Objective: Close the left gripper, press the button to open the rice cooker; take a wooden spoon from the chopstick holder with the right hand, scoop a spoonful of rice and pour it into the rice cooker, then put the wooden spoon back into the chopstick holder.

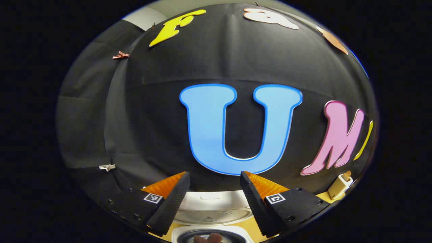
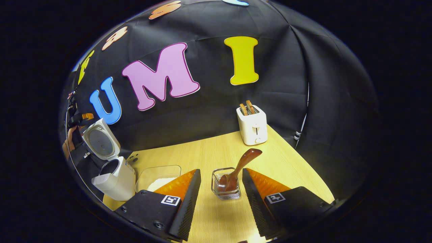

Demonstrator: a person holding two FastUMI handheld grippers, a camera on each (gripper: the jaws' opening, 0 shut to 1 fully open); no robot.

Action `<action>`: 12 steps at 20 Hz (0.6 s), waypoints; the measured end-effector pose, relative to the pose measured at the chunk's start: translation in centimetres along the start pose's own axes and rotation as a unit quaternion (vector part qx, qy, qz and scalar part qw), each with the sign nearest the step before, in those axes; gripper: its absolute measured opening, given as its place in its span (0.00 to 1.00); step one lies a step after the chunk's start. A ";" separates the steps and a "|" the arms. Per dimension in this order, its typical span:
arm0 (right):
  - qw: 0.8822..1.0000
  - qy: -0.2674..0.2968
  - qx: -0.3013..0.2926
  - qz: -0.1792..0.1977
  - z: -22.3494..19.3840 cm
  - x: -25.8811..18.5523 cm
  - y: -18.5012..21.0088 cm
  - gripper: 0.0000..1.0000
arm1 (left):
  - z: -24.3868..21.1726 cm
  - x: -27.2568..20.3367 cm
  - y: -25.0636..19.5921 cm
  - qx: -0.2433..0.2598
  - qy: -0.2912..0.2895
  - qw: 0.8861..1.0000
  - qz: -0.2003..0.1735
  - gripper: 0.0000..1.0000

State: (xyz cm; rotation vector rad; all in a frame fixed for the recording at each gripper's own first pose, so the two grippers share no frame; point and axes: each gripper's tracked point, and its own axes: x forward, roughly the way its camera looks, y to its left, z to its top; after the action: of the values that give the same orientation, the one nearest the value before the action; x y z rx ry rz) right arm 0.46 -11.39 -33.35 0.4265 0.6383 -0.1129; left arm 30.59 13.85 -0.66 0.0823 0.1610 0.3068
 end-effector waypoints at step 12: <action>1.000 0.000 -0.004 -0.003 0.0 -0.4 -0.1 0.76 | -4.5 -4.3 0.1 0.001 0.054 0.999 0.007 0.99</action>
State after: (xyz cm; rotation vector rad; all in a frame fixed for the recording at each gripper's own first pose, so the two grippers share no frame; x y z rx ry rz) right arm 0.13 -11.54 -33.15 0.4176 0.6391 -0.1157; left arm 25.74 12.84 -4.45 0.0682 0.2682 0.3255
